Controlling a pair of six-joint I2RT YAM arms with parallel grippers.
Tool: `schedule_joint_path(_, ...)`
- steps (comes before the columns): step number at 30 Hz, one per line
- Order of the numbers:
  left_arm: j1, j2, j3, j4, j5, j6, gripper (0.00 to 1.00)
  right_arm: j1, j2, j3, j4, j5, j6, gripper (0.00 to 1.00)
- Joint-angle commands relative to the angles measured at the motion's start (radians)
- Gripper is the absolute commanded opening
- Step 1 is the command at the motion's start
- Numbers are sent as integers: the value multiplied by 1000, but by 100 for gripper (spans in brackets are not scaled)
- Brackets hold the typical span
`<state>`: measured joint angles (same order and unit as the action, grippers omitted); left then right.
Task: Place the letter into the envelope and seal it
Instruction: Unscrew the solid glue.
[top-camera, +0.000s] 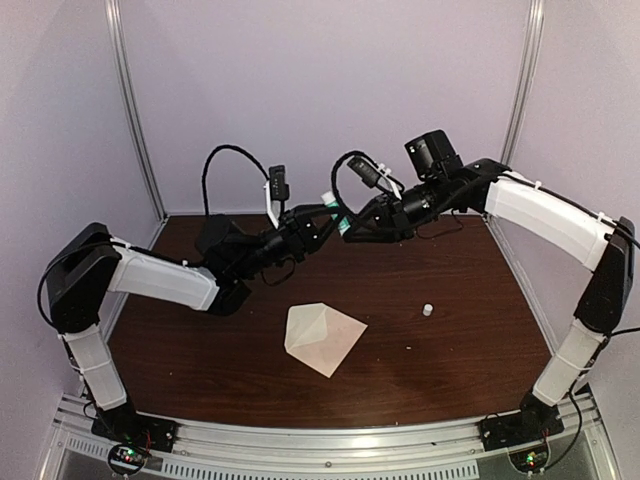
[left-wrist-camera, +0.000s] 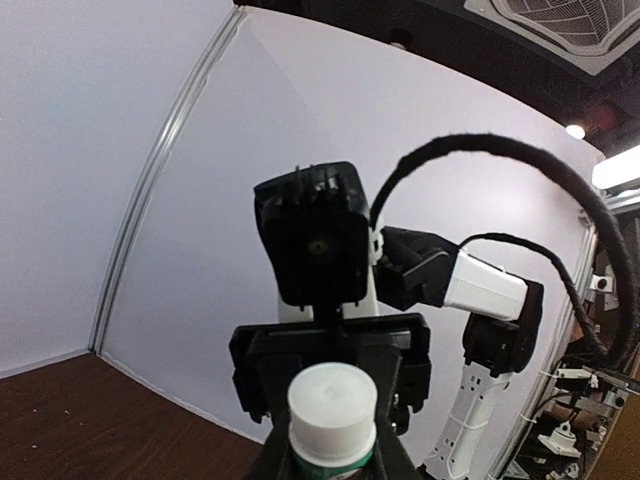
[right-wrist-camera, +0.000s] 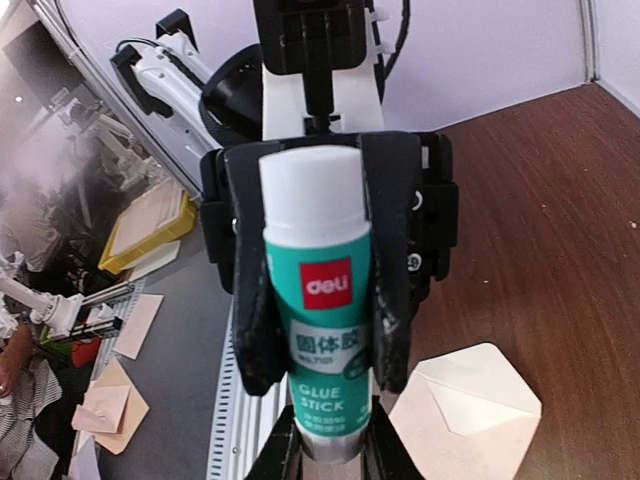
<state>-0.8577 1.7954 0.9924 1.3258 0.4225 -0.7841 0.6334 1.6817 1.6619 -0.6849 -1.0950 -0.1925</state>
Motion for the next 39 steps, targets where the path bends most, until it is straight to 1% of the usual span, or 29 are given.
schedule_joint_path(1, 20, 70, 22, 127, 203, -31, 0, 3, -77, -144, 317, -410, 273, 16)
schedule_joint_path(3, 20, 69, 39, 123, 213, -37, 0, -17, -90, -198, 456, -432, 397, 17)
schedule_joint_path(5, 20, 60, 51, 96, 207, -35, 0, -36, -90, -207, 463, -416, 412, 17)
schedule_joint_path(6, 20, 52, 53, 75, 196, -30, 0, -43, -90, -201, 430, -386, 386, 19)
schedule_joint_path(7, 20, 40, 53, 52, 177, -22, 0, -49, -89, -185, 363, -324, 336, 22)
schedule_joint_path(8, 20, 25, 50, 19, 148, -10, 0, -48, -86, -153, 239, -273, 235, 25)
schedule_joint_path(9, 20, 6, 45, -26, 104, 1, 0, -38, -86, -123, 135, -125, 76, 28)
schedule_joint_path(10, 20, -15, 36, -69, 48, 7, 0, -16, -89, -106, 67, 43, 13, 34)
schedule_joint_path(11, 21, -34, 24, -114, -39, 6, 0, 9, -99, -109, 49, 218, -19, 37)
schedule_joint_path(12, 20, -53, 12, -134, -103, 0, 0, 31, -114, -126, 58, 368, -36, 37)
schedule_joint_path(13, 19, -76, -2, -151, -169, -25, 0, 40, -115, -140, 72, 485, -38, 38)
schedule_joint_path(14, 18, -87, -17, -162, -233, -47, 0, 45, -110, -144, 75, 576, -33, 42)
schedule_joint_path(17, 9, -99, -40, -151, -338, -87, 0, 69, -92, -130, 76, 712, -41, 44)
schedule_joint_path(20, -10, -96, -42, -151, -403, -111, 0, 108, -75, -92, 71, 777, -57, 43)
schedule_joint_path(24, -36, -90, -27, -176, -450, -121, 0, 157, -41, -21, 58, 838, -71, 42)
schedule_joint_path(29, -44, -89, -20, -203, -455, -121, 0, 173, -18, 42, 46, 828, -68, 41)
schedule_joint_path(33, -44, -87, -20, -208, -448, -122, 0, 178, -12, 58, 44, 828, -68, 41)
schedule_joint_path(36, -46, -87, -21, -203, -449, -122, 0, 180, -9, 62, 42, 831, -71, 38)
schedule_joint_path(39, -46, -86, -20, -202, -447, -121, 0, 180, -6, 62, 42, 830, -74, 31)
